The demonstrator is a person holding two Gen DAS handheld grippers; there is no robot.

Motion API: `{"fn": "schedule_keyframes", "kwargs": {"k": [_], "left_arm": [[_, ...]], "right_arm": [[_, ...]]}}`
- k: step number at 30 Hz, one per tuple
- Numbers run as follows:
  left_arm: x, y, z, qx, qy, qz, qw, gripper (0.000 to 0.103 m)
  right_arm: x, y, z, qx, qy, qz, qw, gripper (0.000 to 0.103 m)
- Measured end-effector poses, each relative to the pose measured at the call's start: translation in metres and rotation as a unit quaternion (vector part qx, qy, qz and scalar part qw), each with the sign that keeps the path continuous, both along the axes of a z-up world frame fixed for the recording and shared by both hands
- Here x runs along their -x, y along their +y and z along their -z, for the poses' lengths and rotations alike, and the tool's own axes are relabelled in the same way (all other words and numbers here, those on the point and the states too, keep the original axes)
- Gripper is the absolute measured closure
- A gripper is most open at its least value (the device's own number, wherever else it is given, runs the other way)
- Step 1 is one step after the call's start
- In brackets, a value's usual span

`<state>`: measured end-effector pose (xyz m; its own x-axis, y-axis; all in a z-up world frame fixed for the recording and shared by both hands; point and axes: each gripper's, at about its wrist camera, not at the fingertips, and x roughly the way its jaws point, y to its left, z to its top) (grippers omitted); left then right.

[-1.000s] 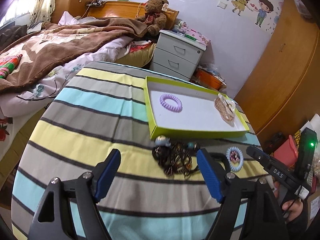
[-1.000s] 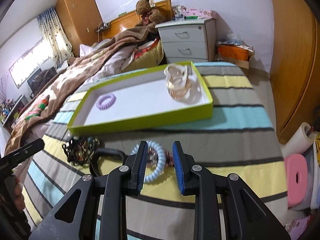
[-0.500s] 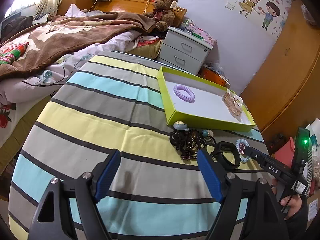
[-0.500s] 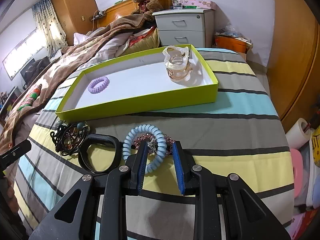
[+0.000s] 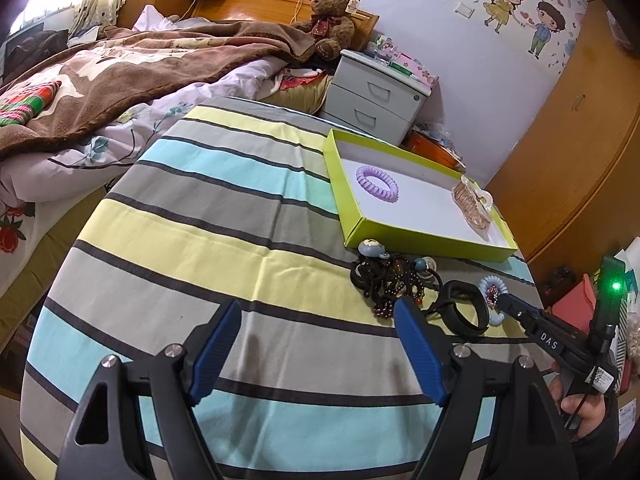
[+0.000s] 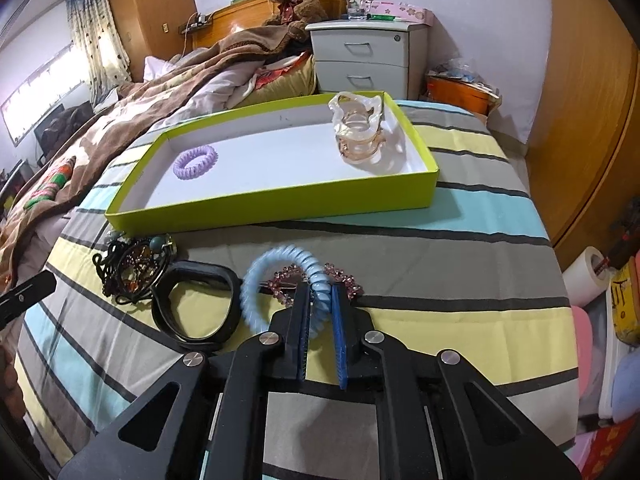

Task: Organize jewelry
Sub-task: 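Grasp the light-blue coil hair tie with the right tool, then grasp the bear-charm keychain with the left tool while right holds the blue tie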

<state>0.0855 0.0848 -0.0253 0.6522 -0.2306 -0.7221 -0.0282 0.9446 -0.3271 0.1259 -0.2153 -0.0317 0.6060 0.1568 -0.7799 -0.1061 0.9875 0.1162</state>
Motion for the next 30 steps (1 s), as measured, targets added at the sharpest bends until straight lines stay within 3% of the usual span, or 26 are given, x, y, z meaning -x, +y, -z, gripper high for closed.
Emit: {"fn": "schedule_keyframes", "kwargs": {"k": [9, 20, 26, 30], "left_arm": [[-0.006, -0.005, 0.000, 0.004, 0.008, 0.008, 0.9999, 0.023], [-0.041, -0.032, 0.000, 0.002, 0.013, 0.019, 0.9997, 0.023], [-0.059, -0.050, 0.003, -0.026, 0.015, 0.019, 0.9994, 0.024], [-0.064, -0.055, 0.006, -0.039, 0.017, 0.015, 0.9990, 0.031]], "right_arm": [[0.006, -0.014, -0.010, -0.038, -0.018, 0.002, 0.999, 0.093], [0.019, -0.022, -0.033, -0.072, -0.053, 0.005, 0.996, 0.093], [0.020, -0.025, -0.034, -0.079, -0.054, 0.006, 0.995, 0.093], [0.021, -0.025, -0.035, -0.081, -0.057, 0.004, 0.995, 0.093]]}}
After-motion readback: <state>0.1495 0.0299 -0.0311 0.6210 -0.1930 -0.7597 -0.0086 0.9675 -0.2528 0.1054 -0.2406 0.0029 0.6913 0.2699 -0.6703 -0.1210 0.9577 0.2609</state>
